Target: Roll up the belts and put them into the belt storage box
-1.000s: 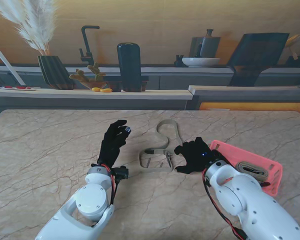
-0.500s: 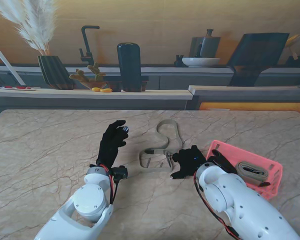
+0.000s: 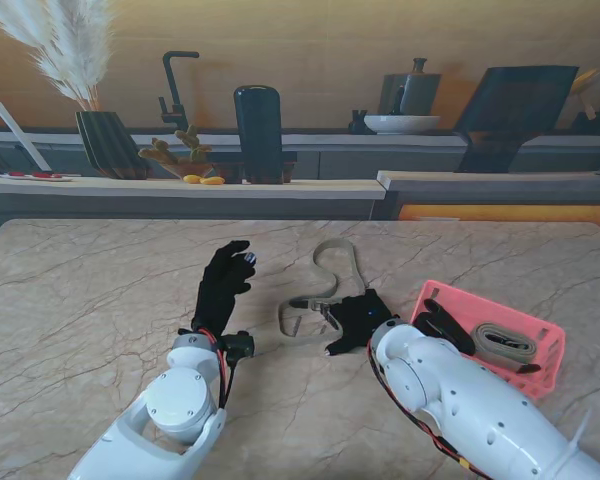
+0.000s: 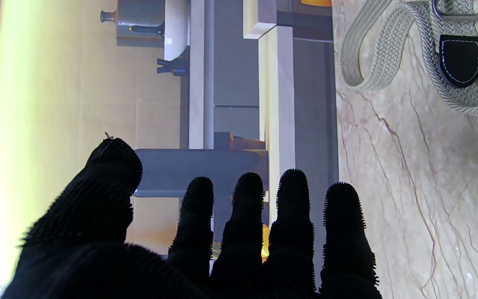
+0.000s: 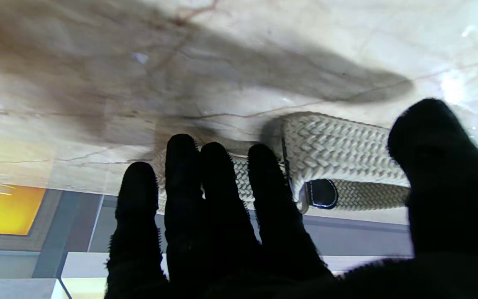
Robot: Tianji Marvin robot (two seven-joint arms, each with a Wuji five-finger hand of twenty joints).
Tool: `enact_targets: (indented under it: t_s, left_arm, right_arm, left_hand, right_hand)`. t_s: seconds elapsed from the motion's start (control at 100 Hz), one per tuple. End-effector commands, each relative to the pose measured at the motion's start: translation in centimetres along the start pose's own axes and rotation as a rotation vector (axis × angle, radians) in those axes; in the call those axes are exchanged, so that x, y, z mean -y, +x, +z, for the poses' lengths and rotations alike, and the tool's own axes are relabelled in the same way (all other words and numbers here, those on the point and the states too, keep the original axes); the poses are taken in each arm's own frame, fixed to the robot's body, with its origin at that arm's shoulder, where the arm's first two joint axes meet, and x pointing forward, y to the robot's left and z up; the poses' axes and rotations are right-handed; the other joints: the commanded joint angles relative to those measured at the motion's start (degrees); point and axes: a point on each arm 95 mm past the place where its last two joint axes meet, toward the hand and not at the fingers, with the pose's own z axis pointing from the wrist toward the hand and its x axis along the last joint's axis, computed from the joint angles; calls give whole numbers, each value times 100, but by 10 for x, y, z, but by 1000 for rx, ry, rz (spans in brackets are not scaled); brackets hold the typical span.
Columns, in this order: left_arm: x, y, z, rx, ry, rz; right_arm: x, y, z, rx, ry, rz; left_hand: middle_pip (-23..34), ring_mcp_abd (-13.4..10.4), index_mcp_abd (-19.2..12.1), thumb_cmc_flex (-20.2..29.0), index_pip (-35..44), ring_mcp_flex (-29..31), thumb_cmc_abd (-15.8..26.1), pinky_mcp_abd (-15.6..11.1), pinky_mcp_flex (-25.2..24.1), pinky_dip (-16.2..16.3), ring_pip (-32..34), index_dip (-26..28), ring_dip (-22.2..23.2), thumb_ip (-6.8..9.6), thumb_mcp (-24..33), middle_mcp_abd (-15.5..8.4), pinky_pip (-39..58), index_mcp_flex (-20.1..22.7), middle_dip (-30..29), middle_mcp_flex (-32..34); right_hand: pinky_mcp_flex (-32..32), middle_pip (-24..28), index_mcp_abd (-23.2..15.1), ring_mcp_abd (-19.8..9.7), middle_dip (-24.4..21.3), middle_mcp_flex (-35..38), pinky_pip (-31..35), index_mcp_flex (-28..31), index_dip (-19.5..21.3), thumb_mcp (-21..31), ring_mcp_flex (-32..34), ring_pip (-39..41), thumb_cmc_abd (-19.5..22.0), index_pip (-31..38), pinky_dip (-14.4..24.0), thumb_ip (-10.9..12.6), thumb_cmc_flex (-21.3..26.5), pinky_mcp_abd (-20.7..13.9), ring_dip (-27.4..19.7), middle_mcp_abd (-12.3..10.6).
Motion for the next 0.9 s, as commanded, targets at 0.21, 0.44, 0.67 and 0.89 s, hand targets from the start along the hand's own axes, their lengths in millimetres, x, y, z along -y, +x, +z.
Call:
enact_targets:
  t_s: [0.21, 0.44, 0.67, 0.89]
  left_arm:
    - [0, -2, -1, 5, 0, -8]
    - [0, -2, 0, 6, 3, -10]
    - [1, -2, 1, 9, 8, -13]
    - [1, -2, 1, 8, 10, -15]
  right_arm:
    - [11, 12, 10, -26, -18, -6]
    - [17, 10, 15, -102, -39, -59]
    - [22, 10, 22, -164, -35, -91]
    - [27, 12, 27, -185, -36, -80]
  left_hand:
    - [-70, -119, -232, 36, -235, 66, 147, 20, 26, 70, -8, 89, 98, 206, -171, -215, 140, 81, 67, 96]
    - [-68, -106, -239, 40, -236, 62, 150, 16, 32, 75, -3, 96, 103, 207, -176, -211, 150, 74, 69, 95]
    - [-61, -109, -235, 40, -227, 70, 157, 11, 37, 77, 4, 103, 106, 207, -178, -210, 154, 83, 73, 100]
    - [-55, -106, -239, 44, -223, 76, 149, 21, 33, 78, 12, 106, 109, 209, -182, -206, 155, 87, 76, 111]
  right_hand:
    - [-14, 394, -583, 44, 130, 165, 351, 120, 209, 83, 79, 399, 130, 389, 14, 204, 253, 165, 131, 46]
    - [113, 614, -1347, -188, 35, 944, 658, 553, -480, 506, 523, 702, 194, 1769, -338, -125, 882, 143, 114, -381]
    - [207, 661, -2145, -406, -39, 1659, 788, 646, -1566, 185, 794, 886, 688, 3319, -456, -314, 1506, 95, 133, -735]
    - [230, 611, -2550, -522, -109, 1883, 827, 776, -1691, -17, 874, 926, 1300, 3502, -510, -281, 1775, 57, 115, -938]
